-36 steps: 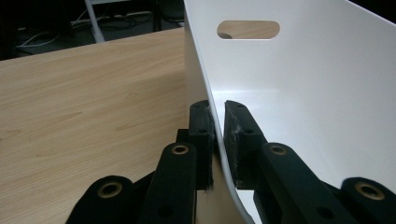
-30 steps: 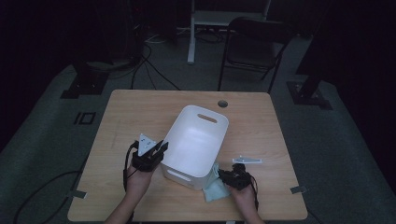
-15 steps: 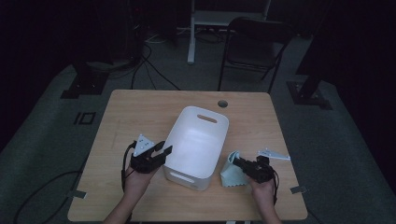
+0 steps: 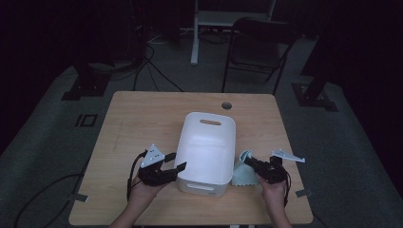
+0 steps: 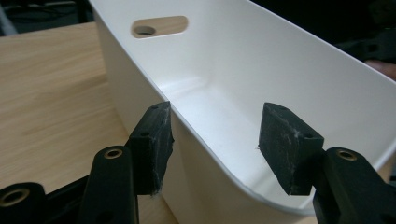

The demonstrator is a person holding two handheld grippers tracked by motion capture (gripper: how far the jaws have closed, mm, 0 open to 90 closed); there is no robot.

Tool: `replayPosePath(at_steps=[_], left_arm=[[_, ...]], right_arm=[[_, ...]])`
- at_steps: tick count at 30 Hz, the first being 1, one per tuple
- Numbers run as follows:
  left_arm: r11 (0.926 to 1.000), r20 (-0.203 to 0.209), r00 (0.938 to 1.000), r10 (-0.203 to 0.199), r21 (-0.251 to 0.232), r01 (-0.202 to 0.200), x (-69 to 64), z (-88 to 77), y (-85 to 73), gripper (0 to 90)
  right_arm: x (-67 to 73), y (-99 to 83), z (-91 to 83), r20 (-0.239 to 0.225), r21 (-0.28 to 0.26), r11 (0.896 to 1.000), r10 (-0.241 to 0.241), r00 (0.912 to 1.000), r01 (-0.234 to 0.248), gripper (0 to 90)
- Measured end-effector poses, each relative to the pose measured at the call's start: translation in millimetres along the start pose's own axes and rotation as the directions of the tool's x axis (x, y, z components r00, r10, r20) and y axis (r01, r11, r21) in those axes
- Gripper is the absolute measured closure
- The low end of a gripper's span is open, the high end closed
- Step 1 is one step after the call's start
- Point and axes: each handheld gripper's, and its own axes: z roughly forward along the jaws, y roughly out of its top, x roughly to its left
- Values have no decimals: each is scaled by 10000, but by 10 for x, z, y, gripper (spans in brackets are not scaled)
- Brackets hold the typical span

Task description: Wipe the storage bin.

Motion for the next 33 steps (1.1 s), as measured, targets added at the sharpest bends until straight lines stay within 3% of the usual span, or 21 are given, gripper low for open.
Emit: replayPosePath(at_steps=[5,18,27,33], left_arm=[[9996,791,9969,6,276,-28,-51,1,16,452],[9985,1005,9936,523,-201,-505,11,-46,128,451],[9960,808,9943,694,-614,-645,317,99,335,450],[9939,489,9961,733,-857,-689,534,266,585,431]], right_arm=[[-26,11,-26,72,-72,10000,6,10000,-5,828],[-62,25,-66,83,-209,9998,1,10000,1,828],[-54,24,-62,41,-220,9998,29,10000,-28,828],[-60,20,-60,28,-213,9998,53,10000,-53,827]])
